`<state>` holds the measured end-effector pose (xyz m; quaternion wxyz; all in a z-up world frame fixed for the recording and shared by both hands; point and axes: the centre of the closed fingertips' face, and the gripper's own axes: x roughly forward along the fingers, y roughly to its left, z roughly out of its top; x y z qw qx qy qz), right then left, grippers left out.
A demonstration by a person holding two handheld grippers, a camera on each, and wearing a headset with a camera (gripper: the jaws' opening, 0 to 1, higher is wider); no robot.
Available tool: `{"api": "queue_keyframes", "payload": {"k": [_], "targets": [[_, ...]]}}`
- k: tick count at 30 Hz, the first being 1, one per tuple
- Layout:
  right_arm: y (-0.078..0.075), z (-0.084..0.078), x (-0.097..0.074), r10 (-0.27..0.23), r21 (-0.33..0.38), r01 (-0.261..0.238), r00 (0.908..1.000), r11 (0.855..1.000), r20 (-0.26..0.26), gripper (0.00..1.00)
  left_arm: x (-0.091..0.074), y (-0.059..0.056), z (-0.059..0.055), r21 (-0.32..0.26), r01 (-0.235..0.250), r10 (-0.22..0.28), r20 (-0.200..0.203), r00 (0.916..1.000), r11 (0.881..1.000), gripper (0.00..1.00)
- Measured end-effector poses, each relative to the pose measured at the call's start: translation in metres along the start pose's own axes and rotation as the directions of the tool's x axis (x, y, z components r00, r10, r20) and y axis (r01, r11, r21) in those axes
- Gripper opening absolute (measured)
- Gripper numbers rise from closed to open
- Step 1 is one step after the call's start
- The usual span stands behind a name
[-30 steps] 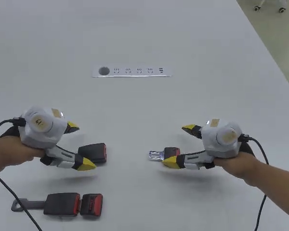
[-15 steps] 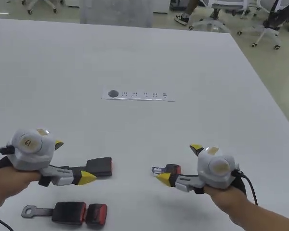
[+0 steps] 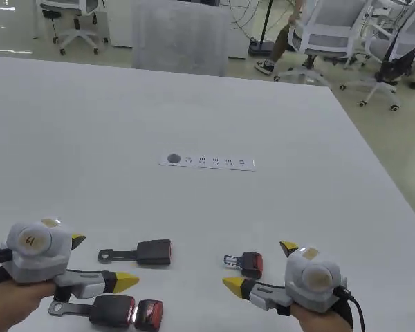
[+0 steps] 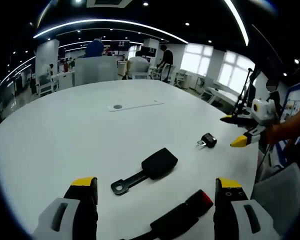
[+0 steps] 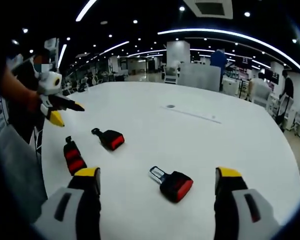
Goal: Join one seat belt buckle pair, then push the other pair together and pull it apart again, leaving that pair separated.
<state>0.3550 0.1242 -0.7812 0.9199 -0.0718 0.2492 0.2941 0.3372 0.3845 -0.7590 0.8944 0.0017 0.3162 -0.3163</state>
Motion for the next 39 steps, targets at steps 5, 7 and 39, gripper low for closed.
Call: {"api": "queue_keyframes", "payload": {"k": [5, 7, 39], "targets": [[0.015, -0.008, -0.008, 0.023, -0.009, -0.023, 0.9997, 1.0, 0.004, 0.98, -0.02, -0.005, -0.013, -0.03, 0.002, -0.001, 0.027, 0.9996, 1.0, 1.0], [0.02, -0.012, -0.012, 0.027, -0.026, -0.028, 0.9996, 0.999, -0.003, 0.99, -0.028, -0.004, -0.017, -0.037, -0.007, 0.009, 0.043, 0.999, 0.999, 1.0], [0.042, -0.014, -0.06, -0.031, -0.021, 0.033, 0.9977, 0.999, 0.06, 1.0, -0.077, -0.011, -0.035, 0.006, -0.028, 0.027, 0.135, 0.9906, 1.0, 1.0]]}}
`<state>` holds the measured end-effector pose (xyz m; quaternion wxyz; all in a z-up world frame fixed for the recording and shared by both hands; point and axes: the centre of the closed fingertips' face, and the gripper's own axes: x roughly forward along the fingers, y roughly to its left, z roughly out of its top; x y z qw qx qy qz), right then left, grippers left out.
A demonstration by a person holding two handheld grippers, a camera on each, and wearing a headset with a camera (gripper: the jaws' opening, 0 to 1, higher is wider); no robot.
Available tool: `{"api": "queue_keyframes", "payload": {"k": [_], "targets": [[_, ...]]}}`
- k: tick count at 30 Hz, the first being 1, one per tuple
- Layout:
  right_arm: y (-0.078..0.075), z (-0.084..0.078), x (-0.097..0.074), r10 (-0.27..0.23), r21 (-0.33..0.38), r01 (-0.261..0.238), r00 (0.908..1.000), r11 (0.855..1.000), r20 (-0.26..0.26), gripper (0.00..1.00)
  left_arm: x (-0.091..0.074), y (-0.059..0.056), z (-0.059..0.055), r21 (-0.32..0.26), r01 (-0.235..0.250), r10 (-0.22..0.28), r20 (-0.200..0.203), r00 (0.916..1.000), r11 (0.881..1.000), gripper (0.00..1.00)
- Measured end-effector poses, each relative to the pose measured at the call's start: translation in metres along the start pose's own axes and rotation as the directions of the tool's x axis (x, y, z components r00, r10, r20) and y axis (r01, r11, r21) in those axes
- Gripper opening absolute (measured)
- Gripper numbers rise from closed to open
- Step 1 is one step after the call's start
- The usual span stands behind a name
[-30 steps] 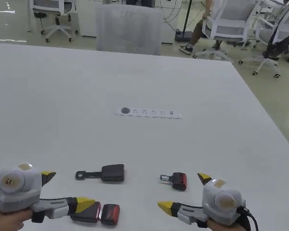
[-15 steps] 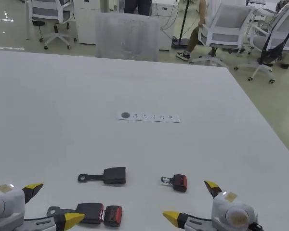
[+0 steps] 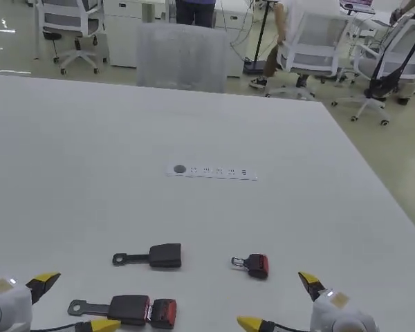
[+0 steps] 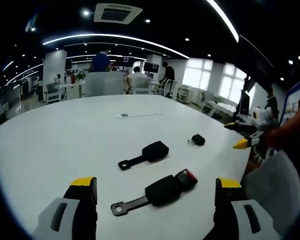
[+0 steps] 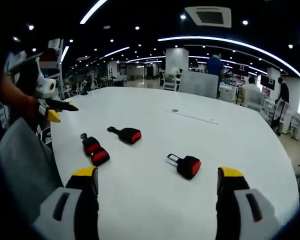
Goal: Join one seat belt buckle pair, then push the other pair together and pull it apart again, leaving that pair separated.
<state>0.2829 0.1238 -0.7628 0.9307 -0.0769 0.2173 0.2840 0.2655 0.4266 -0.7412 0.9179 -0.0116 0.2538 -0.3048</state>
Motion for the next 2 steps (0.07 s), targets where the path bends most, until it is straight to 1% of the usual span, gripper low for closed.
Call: {"api": "queue_keyframes", "payload": {"k": [2], "targets": [[0.0004, 0.0014, 0.0002, -0.003, -0.003, 0.003, 1.0, 1.0, 0.006, 1.0, 0.0, -0.002, 0.0019, 0.006, 0.004, -0.004, 0.003, 1.0, 1.0, 1.0]]}}
